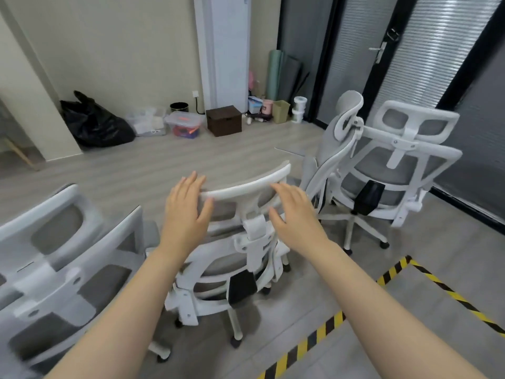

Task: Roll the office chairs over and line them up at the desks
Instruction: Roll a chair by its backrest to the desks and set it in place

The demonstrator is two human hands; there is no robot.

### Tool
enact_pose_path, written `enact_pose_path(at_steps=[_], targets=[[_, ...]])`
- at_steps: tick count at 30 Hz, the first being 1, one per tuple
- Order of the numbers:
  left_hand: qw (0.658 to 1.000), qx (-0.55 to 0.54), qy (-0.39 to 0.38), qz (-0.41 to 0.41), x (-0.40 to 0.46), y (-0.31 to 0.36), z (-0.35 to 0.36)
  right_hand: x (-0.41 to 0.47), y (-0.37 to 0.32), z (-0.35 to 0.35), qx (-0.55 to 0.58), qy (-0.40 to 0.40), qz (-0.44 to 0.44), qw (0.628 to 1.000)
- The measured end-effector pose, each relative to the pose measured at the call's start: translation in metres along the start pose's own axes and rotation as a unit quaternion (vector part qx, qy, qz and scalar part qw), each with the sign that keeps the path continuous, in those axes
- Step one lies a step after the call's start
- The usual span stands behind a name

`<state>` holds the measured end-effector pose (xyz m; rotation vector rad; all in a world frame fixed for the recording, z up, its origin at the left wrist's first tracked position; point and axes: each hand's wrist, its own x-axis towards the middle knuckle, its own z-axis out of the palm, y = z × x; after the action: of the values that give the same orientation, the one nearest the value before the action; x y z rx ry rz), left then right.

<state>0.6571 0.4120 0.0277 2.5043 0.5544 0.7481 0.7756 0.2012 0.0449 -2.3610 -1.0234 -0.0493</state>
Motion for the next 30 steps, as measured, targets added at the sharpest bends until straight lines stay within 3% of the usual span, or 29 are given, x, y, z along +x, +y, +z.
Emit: enact_pose_path(at_steps=[6, 10, 12, 20, 30], targets=[[0.988, 0.021, 0.149, 0.024, 0.034, -0.007, 0.027, 0.109, 0.033, 0.013, 0.034, 0.034, -0.066, 0.997], [0.976, 0.052, 0.204, 0.052, 0.039, -0.014, 0.038, 0.119, 0.044, 0.033, 0.064, 0.166, -0.072, 0.981], [0.971, 0.043, 0.216, 0.088, 0.042, -0.017, 0.038, 0.118, 0.047, 0.041, 0.062, 0.196, -0.079, 0.976], [0.97, -0.004, 0.201, 0.138, 0.043, -0.029, 0.034, 0.109, 0.041, 0.047, 0.069, 0.223, -0.067, 0.97], [0.969, -0.096, 0.132, 0.187, 0.004, -0.046, 0.0, 0.028, -0.011, 0.049, 0.038, 0.265, 0.015, 0.963]])
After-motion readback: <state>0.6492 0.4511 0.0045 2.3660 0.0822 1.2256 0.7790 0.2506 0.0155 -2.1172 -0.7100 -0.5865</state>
